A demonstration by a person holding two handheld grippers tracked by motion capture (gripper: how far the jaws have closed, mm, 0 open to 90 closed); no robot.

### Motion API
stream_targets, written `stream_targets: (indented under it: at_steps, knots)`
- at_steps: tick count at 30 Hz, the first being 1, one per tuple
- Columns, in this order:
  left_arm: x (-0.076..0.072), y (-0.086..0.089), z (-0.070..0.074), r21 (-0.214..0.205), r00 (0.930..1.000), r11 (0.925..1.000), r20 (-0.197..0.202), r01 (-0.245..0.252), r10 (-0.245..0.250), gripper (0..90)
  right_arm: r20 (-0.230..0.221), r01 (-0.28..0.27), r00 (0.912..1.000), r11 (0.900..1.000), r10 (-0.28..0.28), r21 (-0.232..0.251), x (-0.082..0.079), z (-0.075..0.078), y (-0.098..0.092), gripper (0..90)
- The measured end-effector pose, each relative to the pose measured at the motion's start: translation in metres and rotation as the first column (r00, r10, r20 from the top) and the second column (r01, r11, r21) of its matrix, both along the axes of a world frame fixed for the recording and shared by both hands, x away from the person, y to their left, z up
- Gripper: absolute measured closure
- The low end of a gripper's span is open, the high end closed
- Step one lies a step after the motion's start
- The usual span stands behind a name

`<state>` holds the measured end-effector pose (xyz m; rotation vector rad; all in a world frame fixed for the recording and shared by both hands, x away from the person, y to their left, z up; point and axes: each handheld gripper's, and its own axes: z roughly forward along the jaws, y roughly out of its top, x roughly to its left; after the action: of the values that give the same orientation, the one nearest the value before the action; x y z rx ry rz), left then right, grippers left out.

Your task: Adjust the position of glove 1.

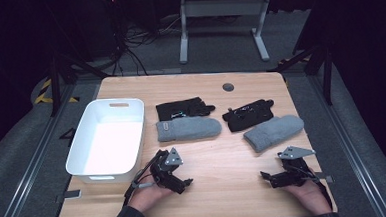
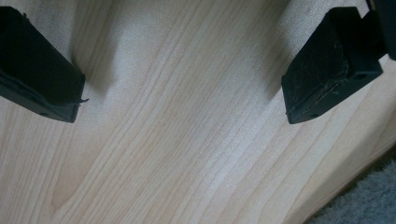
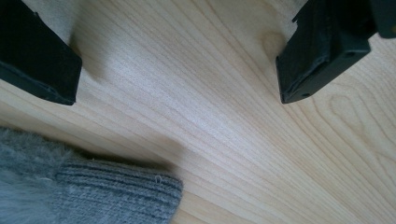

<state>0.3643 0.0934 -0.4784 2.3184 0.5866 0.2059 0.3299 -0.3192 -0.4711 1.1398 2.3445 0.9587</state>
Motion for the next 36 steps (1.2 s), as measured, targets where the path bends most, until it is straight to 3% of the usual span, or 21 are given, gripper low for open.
stream_targets:
  at_steps: [7,8,9,15,17,21,24,36]
  knots:
    - [0.0,-0.001,0.0,-0.001,1.0,1.0,-0.003,-0.006,0.006,0.1,-0.008,0.012,0.9999,0.9999,-0.012,-0.006,-0.001,0.002,-0.002,5.7]
    - [0.0,-0.001,0.0,0.0,1.0,1.0,-0.004,-0.006,0.006,0.1,-0.016,0.025,0.9996,0.9997,-0.025,-0.007,-0.001,0.005,-0.003,13.4]
    - [0.0,-0.001,0.0,-0.001,1.0,1.0,-0.006,-0.005,0.005,0.1,-0.016,0.025,0.9996,0.9997,-0.025,-0.007,-0.001,0.005,-0.003,13.4]
    - [0.001,-0.001,0.0,-0.002,1.0,1.0,-0.004,-0.002,0.002,0.0,-0.057,0.031,0.998,0.9993,-0.029,0.022,-0.002,0.018,-0.007,39.0]
    - [0.001,-0.001,0.0,-0.002,1.0,1.0,-0.004,-0.003,0.003,0.0,-0.063,0.021,0.9978,0.999,-0.019,0.038,-0.002,0.022,-0.008,52.4]
    - [0.001,-0.001,0.0,-0.001,1.0,1.0,-0.004,-0.002,0.002,0.0,-0.049,0.009,0.9988,0.9981,-0.006,0.06,0.003,0.033,-0.007,77.3]
    - [0.001,-0.001,0.0,-0.002,1.0,1.0,-0.004,-0.002,0.002,0.0,-0.049,0.005,0.9988,0.998,-0.002,0.063,0.01,0.037,-0.006,88.3]
    - [0.001,-0.001,0.0,-0.001,1.0,1.0,-0.004,0.002,-0.002,0.1,-0.007,0.033,0.9995,0.9967,-0.032,0.075,0.038,0.051,-0.006,89.6]
